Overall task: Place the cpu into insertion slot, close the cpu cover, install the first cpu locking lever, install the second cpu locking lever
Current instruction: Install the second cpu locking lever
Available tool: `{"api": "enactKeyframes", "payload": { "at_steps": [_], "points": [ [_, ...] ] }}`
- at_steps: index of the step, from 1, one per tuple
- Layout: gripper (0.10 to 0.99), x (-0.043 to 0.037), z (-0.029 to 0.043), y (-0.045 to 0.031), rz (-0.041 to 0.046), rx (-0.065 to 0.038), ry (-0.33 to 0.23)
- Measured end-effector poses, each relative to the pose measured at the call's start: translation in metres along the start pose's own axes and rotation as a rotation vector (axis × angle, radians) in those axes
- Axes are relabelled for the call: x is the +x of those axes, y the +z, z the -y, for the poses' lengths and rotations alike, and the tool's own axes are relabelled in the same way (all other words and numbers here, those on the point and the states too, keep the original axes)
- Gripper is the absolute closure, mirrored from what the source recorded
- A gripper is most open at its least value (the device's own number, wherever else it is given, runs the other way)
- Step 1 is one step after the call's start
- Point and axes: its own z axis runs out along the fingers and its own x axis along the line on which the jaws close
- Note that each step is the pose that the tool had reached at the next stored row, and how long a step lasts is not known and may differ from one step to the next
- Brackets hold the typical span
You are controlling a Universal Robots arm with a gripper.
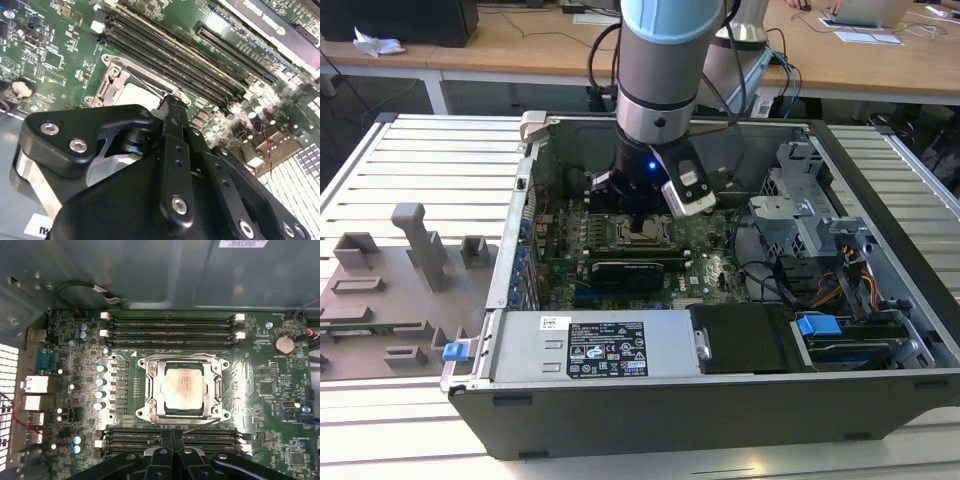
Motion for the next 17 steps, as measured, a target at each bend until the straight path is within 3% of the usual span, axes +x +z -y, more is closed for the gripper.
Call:
{"api": "enactKeyframes", "payload": {
  "at_steps": [7, 10, 17],
  "points": [
    [0.980, 0.0216, 0.0027, 0.0188, 0.0000, 0.000, 0.000],
    [0.980, 0.0273, 0.0036, 0.0250, 0.0001, 0.000, 0.000],
    [0.980, 0.0287, 0.0059, 0.0402, -0.0003, -0.001, -0.003]
  ]
}}
